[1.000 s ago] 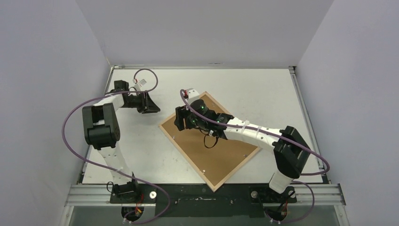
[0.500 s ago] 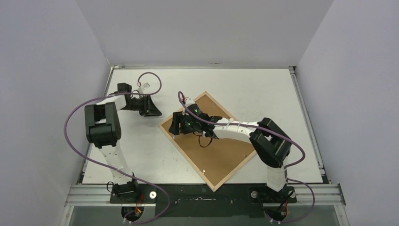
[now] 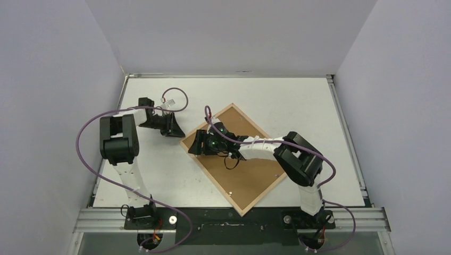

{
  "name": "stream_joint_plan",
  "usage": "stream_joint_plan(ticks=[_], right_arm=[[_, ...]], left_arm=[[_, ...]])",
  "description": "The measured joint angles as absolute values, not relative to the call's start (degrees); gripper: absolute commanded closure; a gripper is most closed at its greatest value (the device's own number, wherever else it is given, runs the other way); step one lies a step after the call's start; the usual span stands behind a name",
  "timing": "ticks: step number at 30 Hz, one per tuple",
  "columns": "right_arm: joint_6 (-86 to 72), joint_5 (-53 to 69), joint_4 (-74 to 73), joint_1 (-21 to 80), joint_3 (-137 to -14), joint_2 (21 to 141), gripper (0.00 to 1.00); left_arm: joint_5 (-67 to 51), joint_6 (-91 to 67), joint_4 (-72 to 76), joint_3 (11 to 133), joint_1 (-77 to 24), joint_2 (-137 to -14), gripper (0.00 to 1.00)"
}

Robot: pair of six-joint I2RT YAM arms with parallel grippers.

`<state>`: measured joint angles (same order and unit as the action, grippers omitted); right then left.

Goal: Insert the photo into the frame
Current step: Install the photo frame at the center of the board.

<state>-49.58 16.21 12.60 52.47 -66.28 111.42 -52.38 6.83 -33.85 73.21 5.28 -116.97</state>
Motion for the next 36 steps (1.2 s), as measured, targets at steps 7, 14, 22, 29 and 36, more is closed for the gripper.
stream_joint_plan(ticks=[7, 14, 22, 29, 36], right_arm=[[-50.48, 15.90, 12.93, 52.49, -65.56, 113.84, 0.44], [-50.87, 15.90, 13.32, 52.64, -65.47, 114.02, 0.44], [-53.21, 16.71, 14.81, 53.32, -64.60, 114.06, 0.45], [-54.11, 17.43, 15.29, 53.45, -64.34, 114.06, 0.45], [-56.07, 18.92, 16.05, 53.45, -63.96, 114.24, 0.46]], left_arm=[[-51.64, 8.38, -34.54, 73.21, 5.17, -116.97, 0.80], [-51.00, 9.04, -34.48, 72.88, 4.97, -116.97, 0.81], [-50.28, 9.26, -34.48, 72.64, 4.51, -116.97, 0.82], [-50.30, 9.17, -34.48, 72.55, 4.34, -116.97, 0.82], [-50.30, 8.84, -34.48, 72.49, 4.05, -116.97, 0.82]])
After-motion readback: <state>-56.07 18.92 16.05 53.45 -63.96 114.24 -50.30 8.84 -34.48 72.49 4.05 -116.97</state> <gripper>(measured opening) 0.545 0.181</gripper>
